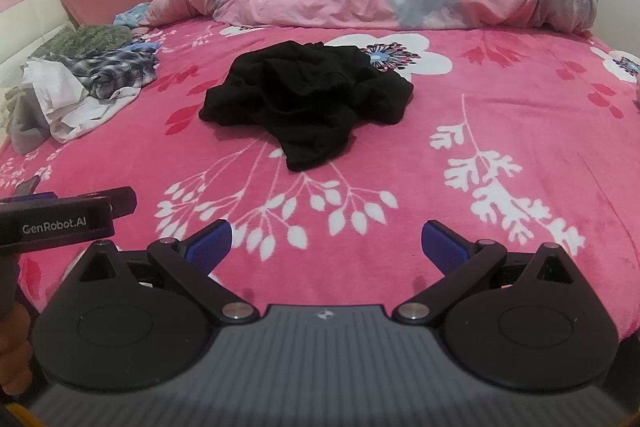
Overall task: Fold clothes
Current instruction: 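Move both grippers toward the crumpled black T-shirt on the bed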
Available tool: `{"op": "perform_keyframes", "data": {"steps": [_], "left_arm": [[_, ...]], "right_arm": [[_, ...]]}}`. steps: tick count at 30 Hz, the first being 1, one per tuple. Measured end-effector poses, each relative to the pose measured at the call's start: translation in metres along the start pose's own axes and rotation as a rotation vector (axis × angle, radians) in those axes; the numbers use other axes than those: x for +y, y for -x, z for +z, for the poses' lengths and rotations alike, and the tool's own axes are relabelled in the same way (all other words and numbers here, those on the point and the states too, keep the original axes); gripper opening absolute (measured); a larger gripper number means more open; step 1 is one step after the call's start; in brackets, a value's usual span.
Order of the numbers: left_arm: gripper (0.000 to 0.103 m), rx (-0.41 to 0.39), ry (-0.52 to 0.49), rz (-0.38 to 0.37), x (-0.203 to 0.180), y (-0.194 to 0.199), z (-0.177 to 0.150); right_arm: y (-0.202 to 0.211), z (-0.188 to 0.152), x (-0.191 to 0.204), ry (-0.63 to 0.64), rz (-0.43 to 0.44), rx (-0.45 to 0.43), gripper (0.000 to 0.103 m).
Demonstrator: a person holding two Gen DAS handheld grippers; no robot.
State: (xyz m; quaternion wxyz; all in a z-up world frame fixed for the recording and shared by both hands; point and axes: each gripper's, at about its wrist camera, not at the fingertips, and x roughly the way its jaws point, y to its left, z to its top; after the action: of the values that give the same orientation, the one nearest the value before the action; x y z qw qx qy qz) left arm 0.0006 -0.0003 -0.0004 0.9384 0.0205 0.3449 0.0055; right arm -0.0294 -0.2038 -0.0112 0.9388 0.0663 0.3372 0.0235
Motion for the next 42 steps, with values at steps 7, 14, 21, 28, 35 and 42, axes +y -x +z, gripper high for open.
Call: {"op": "perform_keyframes", "data": {"steps": [7, 14, 21, 28, 35, 42], "left_arm": [[0.103, 0.0, 0.021, 0.007, 0.007, -0.006, 0.001], [0.103, -0.013, 0.001, 0.031, 0.006, -0.007, -0.003], [0.103, -0.007, -0.014, 0.035, 0.005, -0.009, -0.003], [0.103, -0.002, -0.016, 0.029, 0.005, -0.01, -0.003], [0.103, 0.004, -0.014, 0.027, 0.003, -0.012, -0.001], [0.103, 0.01, -0.006, 0.029, 0.004, -0.016, 0.003]], "right_arm": [[-0.005, 0.001, -0.003, -0.017, -0.022, 0.013, 0.102], [-0.007, 0.002, -0.001, -0.038, -0.057, 0.056, 0.102], [-0.008, 0.002, -0.001, -0.039, -0.07, 0.06, 0.102], [-0.008, 0.003, -0.001, -0.041, -0.08, 0.064, 0.102], [-0.009, 0.006, -0.001, -0.042, -0.083, 0.062, 0.102], [-0.01, 0.012, -0.001, -0.037, -0.085, 0.062, 0.102]]}}
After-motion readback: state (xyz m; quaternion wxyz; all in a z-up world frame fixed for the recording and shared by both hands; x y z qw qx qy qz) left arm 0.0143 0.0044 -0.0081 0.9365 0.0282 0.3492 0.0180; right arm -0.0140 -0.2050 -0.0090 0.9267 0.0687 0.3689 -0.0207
